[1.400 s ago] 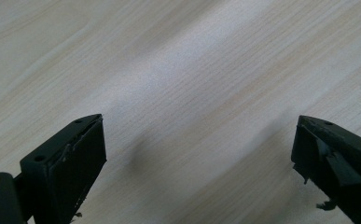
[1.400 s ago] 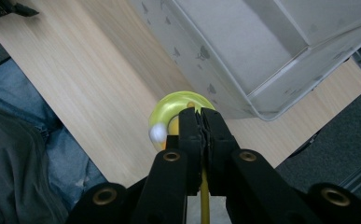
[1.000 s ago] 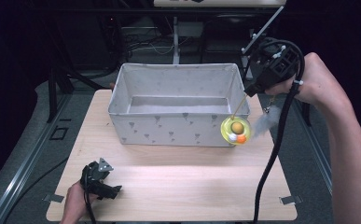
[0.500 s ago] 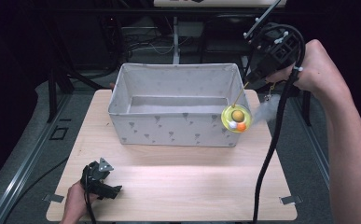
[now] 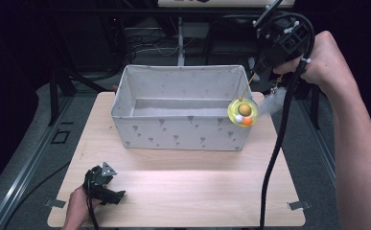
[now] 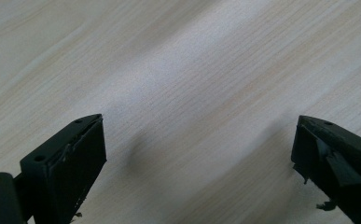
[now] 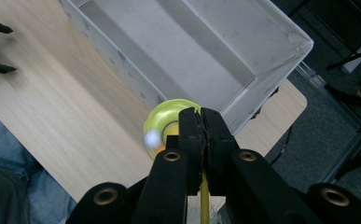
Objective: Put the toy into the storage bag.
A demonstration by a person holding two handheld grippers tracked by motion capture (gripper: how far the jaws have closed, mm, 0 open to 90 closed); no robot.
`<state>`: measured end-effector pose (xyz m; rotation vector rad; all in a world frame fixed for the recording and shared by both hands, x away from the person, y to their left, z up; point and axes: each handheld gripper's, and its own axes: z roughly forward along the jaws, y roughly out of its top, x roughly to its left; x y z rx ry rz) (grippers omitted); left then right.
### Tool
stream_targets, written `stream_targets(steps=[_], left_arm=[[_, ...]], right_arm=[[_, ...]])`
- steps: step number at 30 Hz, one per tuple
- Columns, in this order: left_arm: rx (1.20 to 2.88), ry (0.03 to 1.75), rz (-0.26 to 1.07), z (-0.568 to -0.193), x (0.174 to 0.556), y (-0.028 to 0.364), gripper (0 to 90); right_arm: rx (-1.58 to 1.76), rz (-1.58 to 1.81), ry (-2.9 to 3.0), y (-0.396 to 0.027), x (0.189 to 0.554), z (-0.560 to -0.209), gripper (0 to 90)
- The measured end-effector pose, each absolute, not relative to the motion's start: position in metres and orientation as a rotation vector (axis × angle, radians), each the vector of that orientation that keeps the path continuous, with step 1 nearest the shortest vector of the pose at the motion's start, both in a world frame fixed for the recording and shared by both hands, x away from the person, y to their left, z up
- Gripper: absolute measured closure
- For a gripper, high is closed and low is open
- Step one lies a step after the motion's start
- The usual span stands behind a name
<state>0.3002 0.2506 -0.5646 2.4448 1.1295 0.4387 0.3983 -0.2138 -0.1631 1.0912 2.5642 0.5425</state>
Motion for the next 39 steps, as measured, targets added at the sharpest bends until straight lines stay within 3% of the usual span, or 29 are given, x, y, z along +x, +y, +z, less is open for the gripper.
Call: stream_targets(steps=[39], left_arm=[[2.442,1.136,0.431,-0.564,0.300,0.253,3.2]], right_arm=[[1.133,0.546,2.461,-0.200,0.447,-0.176,88.2]])
